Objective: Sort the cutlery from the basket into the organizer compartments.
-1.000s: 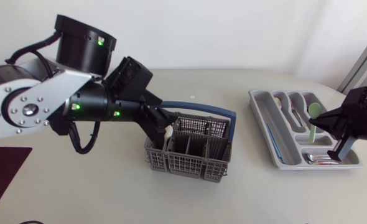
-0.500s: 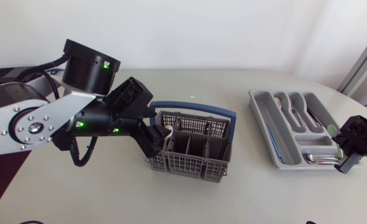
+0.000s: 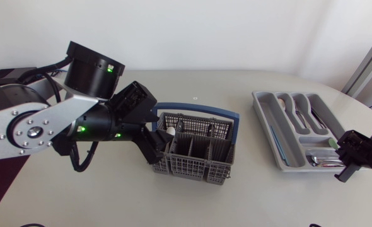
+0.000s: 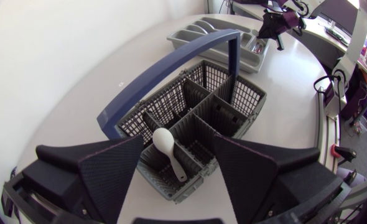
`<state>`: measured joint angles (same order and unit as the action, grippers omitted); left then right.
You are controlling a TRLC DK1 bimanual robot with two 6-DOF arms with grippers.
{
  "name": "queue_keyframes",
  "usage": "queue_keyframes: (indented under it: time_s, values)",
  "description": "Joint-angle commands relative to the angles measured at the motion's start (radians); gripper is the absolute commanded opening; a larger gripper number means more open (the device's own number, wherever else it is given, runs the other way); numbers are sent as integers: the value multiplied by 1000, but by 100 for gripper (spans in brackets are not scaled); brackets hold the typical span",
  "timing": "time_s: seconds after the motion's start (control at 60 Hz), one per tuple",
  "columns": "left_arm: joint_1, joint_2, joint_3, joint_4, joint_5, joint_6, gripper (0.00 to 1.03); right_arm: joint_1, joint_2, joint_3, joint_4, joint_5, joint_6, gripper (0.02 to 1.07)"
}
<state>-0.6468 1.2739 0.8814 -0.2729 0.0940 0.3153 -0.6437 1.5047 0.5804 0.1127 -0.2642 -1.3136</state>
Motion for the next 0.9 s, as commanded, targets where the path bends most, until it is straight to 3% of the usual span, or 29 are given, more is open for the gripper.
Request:
queue_keyframes:
  time_s: [0.0,0.367,0.6,0.883]
  values:
    - [-7,-27,5,-19,-11,21,78,-4,19,-24,-1,8,-19,20]
    - [-1,-67,31,-71,-11,41,78,-19,-63,-36,-48,14,-45,50]
    - [-16,-73,50,-97,-27,57,78,-34,-230,35,-266,-36,19,71]
    - [-40,-76,8,-89,-43,59,78,4,-411,18,-426,-133,111,75]
